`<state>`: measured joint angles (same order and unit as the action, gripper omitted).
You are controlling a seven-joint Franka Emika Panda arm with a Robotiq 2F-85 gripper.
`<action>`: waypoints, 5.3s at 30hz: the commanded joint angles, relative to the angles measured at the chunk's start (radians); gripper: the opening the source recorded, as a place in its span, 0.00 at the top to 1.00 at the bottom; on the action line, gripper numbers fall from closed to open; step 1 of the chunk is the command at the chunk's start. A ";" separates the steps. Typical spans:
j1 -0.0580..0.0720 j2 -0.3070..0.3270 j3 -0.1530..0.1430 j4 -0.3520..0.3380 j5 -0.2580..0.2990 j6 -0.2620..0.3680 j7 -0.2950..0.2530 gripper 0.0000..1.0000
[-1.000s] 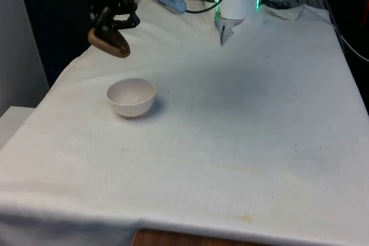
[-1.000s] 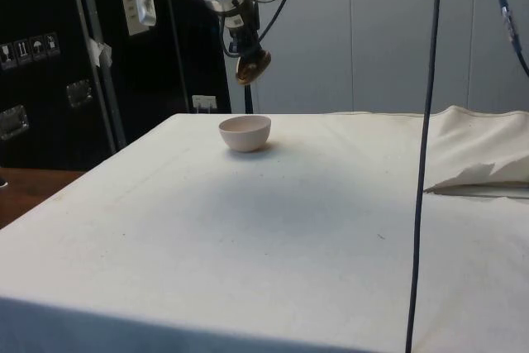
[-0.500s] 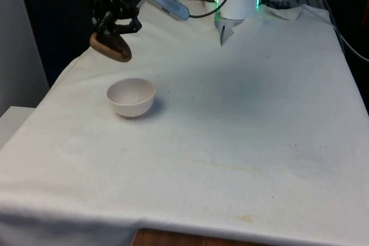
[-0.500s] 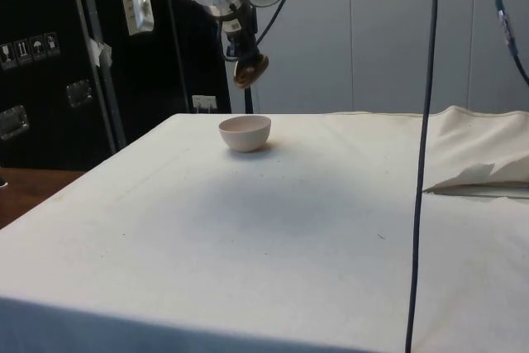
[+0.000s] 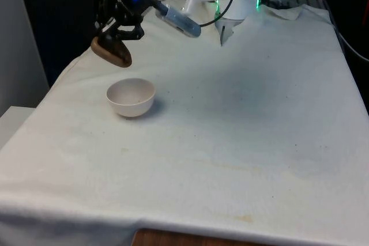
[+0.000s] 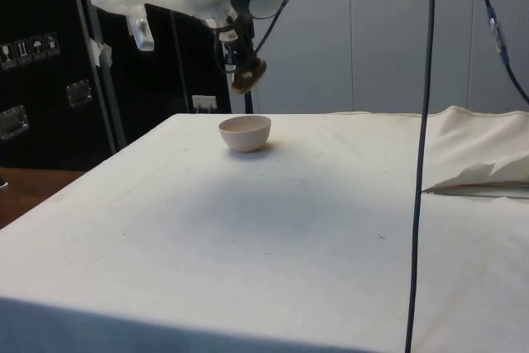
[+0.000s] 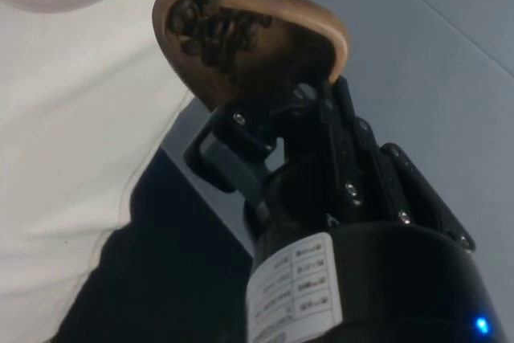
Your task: Pour the coffee beans from the cup into the bowl.
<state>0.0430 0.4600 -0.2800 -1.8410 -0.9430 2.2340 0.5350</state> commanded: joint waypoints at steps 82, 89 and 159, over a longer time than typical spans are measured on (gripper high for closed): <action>0.030 0.087 0.164 0.042 -0.390 -0.418 0.319 1.00; 0.030 0.102 0.183 0.050 -0.410 -0.457 0.333 1.00; 0.036 0.209 0.275 0.103 -0.589 -0.766 0.350 1.00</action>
<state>0.0760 0.6640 -0.0040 -1.7420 -1.5290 1.4740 0.8860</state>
